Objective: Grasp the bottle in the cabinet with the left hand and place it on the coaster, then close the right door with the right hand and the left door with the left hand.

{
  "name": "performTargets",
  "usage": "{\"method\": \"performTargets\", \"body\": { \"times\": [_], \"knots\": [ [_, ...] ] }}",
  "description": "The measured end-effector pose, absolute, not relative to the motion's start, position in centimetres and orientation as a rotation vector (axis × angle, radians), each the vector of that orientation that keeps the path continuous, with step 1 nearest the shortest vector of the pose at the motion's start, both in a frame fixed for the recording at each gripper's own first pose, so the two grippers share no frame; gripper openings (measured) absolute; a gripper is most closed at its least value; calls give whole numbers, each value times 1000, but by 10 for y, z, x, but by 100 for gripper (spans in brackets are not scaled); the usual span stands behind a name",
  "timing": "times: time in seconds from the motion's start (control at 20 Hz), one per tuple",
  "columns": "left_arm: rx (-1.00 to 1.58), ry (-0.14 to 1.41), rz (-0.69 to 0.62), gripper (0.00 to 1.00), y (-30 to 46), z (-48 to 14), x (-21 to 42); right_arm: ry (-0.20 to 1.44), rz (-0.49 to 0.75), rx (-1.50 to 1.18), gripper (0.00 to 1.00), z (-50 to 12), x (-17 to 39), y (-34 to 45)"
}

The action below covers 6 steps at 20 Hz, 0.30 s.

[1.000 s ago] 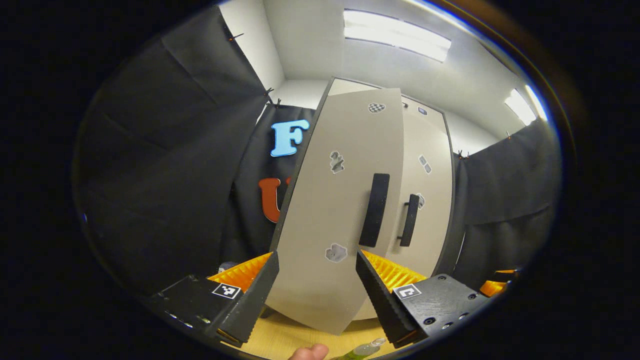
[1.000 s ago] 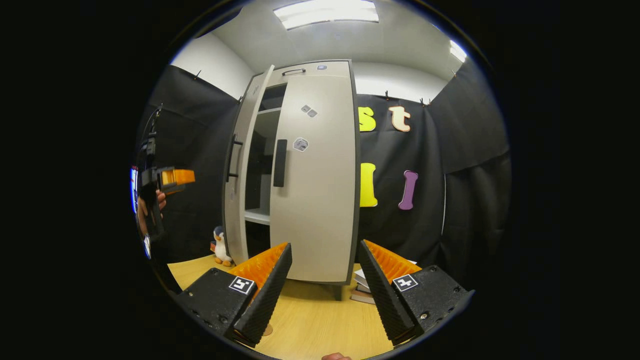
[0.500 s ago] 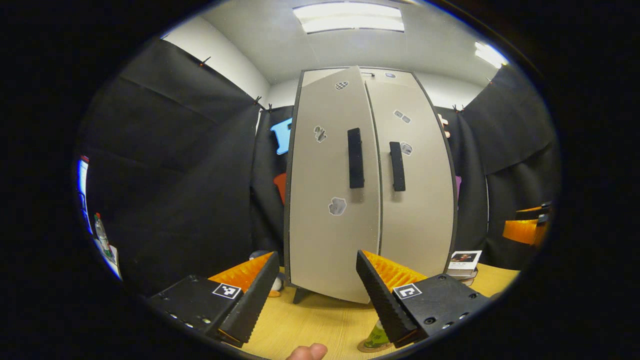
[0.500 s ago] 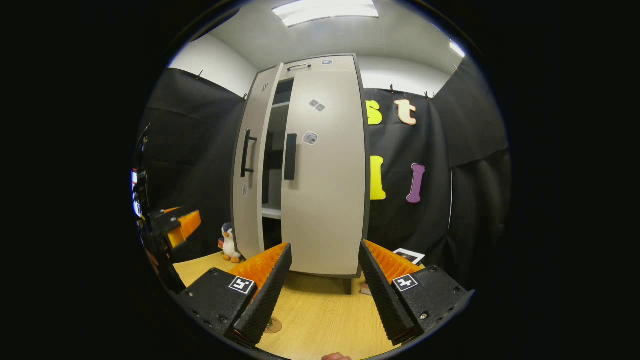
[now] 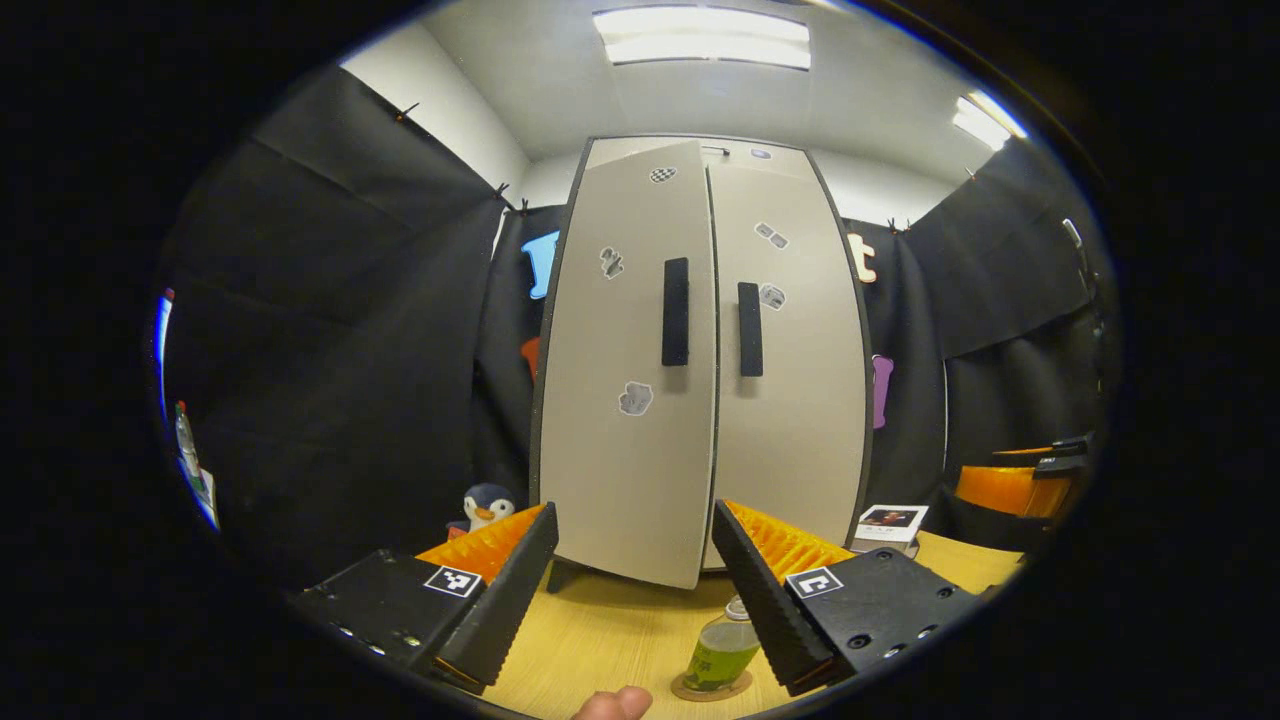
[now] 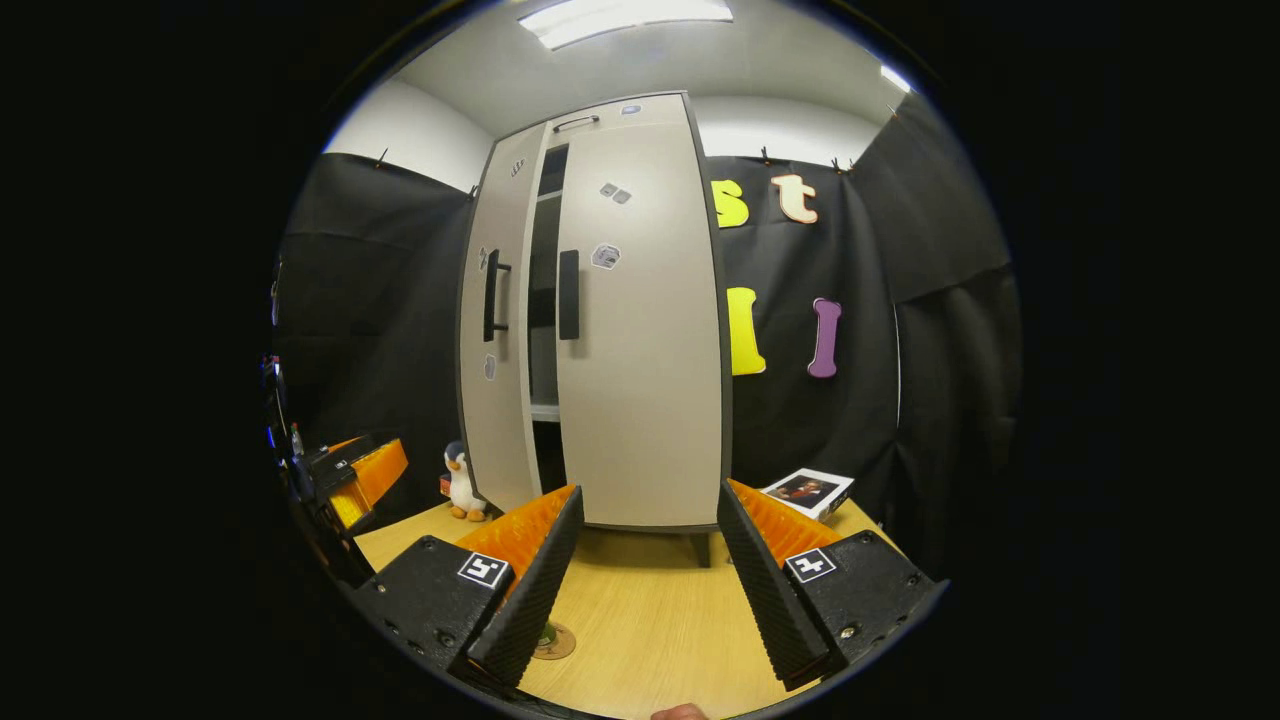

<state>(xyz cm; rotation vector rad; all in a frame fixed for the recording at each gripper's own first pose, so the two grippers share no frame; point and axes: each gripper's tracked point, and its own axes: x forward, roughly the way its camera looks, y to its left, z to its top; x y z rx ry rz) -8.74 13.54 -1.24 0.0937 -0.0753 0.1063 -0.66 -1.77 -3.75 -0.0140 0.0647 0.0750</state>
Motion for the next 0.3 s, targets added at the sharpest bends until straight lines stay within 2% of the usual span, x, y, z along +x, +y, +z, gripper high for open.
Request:
{"method": "performTargets", "body": {
  "times": [0.3],
  "knots": [
    [126, -92, 106, 95, 138, -7, -85, 60, 71, -35, 83, -27, -3, -19]
  ]
}}
